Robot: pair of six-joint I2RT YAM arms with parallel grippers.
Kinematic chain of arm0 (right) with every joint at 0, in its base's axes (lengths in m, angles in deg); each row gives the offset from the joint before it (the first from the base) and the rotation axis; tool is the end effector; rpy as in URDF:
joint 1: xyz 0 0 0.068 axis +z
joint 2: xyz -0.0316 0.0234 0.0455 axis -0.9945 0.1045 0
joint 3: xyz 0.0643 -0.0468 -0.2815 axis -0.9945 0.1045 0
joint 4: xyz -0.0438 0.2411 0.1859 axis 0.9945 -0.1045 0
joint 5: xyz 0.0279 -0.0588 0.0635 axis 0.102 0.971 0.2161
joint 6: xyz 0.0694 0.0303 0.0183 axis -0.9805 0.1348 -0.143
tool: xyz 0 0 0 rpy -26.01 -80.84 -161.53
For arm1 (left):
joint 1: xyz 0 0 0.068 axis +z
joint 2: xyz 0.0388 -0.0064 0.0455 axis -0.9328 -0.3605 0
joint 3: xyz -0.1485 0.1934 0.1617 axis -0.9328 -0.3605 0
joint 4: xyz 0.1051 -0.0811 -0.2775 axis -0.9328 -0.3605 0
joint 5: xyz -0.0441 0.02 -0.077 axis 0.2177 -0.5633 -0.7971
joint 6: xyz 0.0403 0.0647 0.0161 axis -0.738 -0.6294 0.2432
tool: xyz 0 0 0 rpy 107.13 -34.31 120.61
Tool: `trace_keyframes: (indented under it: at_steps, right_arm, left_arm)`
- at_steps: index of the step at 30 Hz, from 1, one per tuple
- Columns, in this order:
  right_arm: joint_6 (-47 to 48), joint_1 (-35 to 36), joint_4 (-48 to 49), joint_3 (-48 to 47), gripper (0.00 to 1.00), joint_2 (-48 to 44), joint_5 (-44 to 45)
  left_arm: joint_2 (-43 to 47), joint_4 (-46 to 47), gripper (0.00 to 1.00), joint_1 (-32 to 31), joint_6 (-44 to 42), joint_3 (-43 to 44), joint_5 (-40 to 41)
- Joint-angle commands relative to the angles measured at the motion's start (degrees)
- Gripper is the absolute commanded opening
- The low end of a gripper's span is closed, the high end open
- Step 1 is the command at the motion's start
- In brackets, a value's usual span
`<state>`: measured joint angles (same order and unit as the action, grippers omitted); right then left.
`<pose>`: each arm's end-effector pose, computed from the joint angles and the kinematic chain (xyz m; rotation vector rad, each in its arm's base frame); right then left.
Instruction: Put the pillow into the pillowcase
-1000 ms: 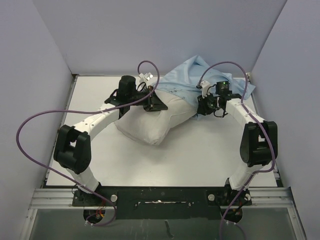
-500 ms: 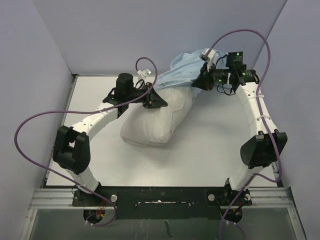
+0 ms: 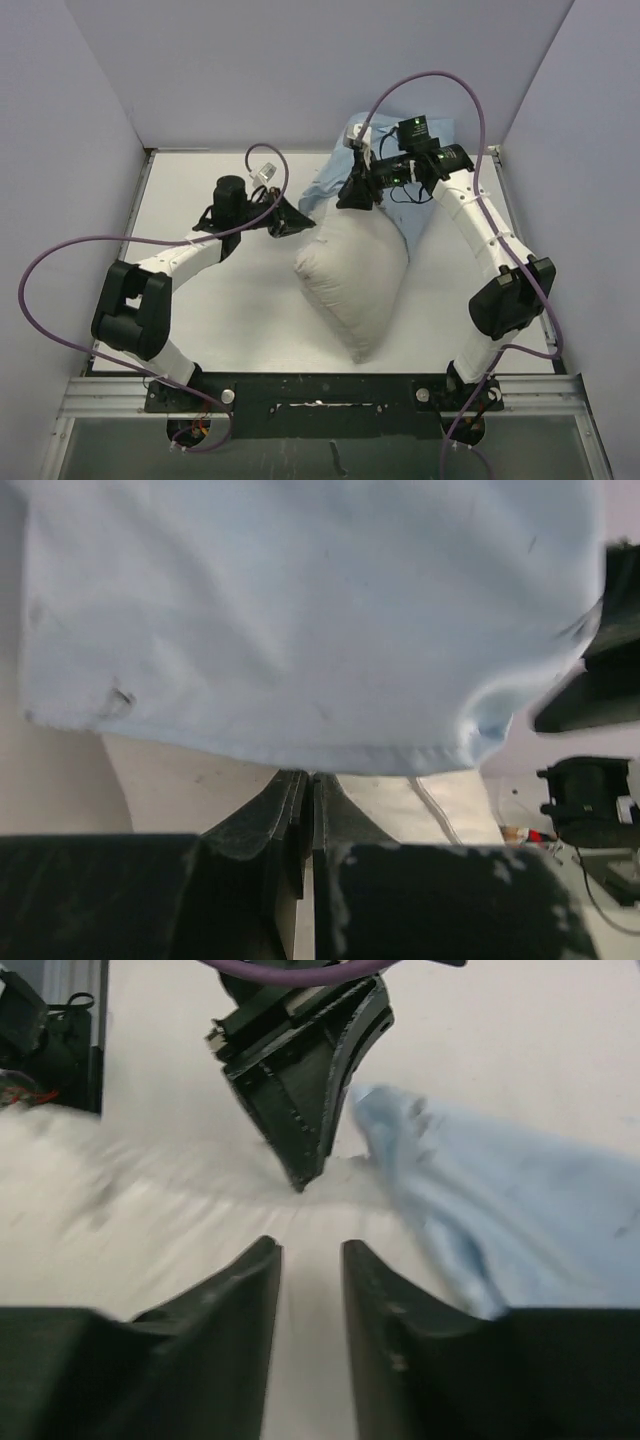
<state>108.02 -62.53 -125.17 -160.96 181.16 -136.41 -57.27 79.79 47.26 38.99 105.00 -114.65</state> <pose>0.3828 0.2090 0.4110 -1.2794 1.7120 1.0396 0.3770 -0.2029 0.2638 0.0137 2.1287 -1.6825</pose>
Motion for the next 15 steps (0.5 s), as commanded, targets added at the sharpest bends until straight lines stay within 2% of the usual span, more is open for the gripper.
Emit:
trace_keyframes:
  at_steps: [1, 3, 4, 7, 9, 11, 15]
  right_arm:
    - [5.4, -0.4, -3.1, -0.3, 0.41, -4.3, -5.9]
    - [11.8, -1.3, -9.2, -1.9, 0.58, -4.9, -10.1]
    - [13.3, -2.0, -11.1, -2.6, 0.63, -5.2, -11.5]
    - [12.2, -5.6, -10.7, -1.5, 0.69, -6.3, -12.5]
    - [7.4, -7.1, -6.1, 1.5, 0.69, -7.1, -7.5]
    - [3.2, -7.5, -1.4, 5.1, 0.69, -7.7, 3.2]
    - [-0.3, -7.5, 3.9, 9.7, 0.69, -6.8, 16.7]
  left_arm:
    - [2.2, 11.9, 0.00, 3.2, 4.4, -5.1, 4.8]
    - [1.9, 12.0, 0.00, 3.5, 4.1, -6.3, 4.5]
    - [1.6, 12.0, 0.00, 3.6, 3.9, -6.5, 4.3]
    - [0.8, 12.4, 0.00, 3.9, 3.9, -6.9, 3.8]
    - [0.3, 13.2, 0.00, 4.0, 4.3, -6.8, 3.3]
    - [0.1, 13.4, 0.00, 4.0, 4.5, -6.7, 3.0]
    - [-0.1, 13.5, 0.00, 4.0, 4.7, -6.3, 2.3]
